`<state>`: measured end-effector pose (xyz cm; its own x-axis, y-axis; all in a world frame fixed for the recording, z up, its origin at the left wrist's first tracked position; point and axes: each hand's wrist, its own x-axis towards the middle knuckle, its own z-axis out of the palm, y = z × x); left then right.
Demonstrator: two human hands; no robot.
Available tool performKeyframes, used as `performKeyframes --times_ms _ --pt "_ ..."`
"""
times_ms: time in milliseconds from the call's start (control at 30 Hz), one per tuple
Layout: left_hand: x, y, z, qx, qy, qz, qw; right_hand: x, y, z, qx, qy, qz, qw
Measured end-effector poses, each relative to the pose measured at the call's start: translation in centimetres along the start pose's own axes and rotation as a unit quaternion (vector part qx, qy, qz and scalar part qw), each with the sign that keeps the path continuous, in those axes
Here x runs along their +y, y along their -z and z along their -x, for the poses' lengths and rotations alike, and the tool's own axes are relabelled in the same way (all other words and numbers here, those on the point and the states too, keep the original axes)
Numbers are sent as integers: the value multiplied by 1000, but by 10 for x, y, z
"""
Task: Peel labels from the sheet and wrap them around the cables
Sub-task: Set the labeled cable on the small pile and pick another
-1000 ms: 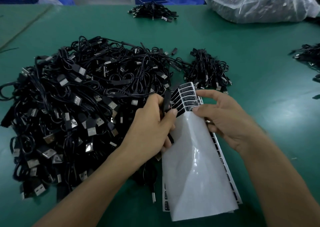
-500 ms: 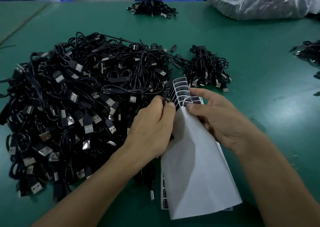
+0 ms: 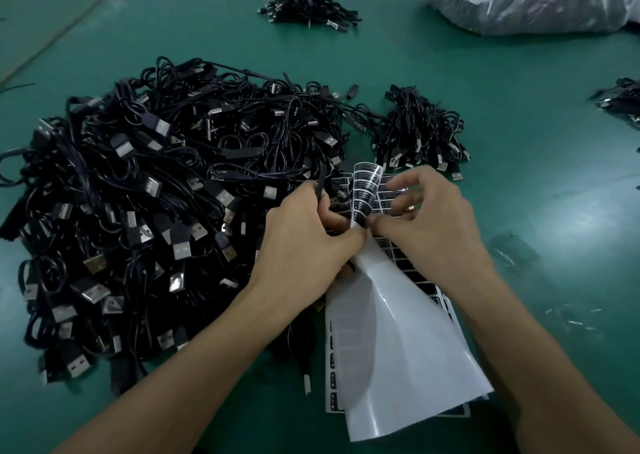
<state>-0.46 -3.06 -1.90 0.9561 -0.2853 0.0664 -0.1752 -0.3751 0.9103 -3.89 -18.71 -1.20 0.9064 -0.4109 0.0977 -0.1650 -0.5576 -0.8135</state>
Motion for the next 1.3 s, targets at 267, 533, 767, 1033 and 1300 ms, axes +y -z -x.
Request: performKeyframes --times_ms 267,533,767,1033,1300 --pt "2 -1 2 8 -10 5 1000 -6 -2 5 -3 14 20 1000" --pt "1 -1 2 19 14 8 1000 -3 -7 4 -62 -50 -86 993" --pt "-1 0 0 17 26 3 1000 0 -9 -1 -85 -80 -151 982" --pt "-4 2 -2 33 8 -20 999 5 -5 -4 -102 -92 -155 978" --pt "-3 3 -3 12 12 -11 1000 1 -6 2 -42 6 -32 999"
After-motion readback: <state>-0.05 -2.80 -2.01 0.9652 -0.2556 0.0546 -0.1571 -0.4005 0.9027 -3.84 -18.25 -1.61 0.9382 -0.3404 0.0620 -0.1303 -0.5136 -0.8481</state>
